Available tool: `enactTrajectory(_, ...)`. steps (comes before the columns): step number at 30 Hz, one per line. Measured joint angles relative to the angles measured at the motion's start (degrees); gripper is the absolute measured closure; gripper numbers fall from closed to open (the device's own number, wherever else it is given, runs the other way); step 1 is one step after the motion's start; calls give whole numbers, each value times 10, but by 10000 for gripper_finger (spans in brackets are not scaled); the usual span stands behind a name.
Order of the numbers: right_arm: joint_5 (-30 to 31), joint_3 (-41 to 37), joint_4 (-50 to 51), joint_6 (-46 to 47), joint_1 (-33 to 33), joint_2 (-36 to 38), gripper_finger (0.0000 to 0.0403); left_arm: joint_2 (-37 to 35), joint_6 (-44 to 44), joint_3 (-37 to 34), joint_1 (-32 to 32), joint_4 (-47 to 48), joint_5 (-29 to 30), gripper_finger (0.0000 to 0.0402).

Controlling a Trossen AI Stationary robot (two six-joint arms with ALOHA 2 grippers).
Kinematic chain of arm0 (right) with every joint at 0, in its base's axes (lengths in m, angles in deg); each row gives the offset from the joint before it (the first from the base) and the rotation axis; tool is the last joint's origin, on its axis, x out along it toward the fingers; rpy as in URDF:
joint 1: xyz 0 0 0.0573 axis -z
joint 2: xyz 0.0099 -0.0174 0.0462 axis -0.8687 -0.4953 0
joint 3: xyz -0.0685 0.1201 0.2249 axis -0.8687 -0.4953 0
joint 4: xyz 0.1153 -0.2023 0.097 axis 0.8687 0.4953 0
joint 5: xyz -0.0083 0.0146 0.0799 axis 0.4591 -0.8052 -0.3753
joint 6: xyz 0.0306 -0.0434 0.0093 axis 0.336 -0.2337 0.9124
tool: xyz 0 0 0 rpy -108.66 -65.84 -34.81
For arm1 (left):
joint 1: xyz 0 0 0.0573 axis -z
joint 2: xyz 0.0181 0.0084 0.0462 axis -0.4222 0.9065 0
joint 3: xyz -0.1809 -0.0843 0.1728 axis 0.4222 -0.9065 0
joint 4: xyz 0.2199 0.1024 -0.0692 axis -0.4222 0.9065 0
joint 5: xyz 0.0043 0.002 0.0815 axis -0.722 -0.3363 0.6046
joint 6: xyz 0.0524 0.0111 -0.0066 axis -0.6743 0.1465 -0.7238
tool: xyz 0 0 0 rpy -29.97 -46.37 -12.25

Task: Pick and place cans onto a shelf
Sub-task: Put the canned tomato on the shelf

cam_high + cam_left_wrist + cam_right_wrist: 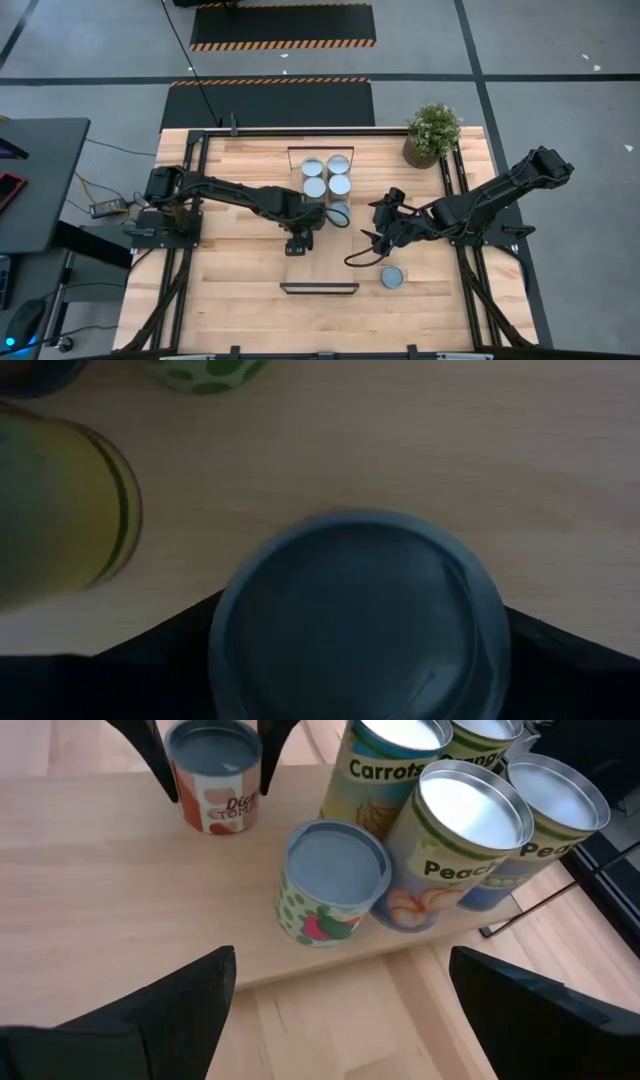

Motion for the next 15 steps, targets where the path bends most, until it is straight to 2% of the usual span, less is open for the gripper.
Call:
enactTrajectory(5,0,0,-5,-4,0,0,28,0,-1,-2,0,4,-3,46)
enactTrajectory(9,-3,0,-10,-8,0,0,28,0,3,-2,-1,4,-35,8)
enactTrajectory(13,-4,0,-15,-11,0,0,28,0,14,8,-1,16,-20,11)
enactTrajectory(15,-4,0,-17,-14,0,0,28,0,19,18,-1,28,5,13)
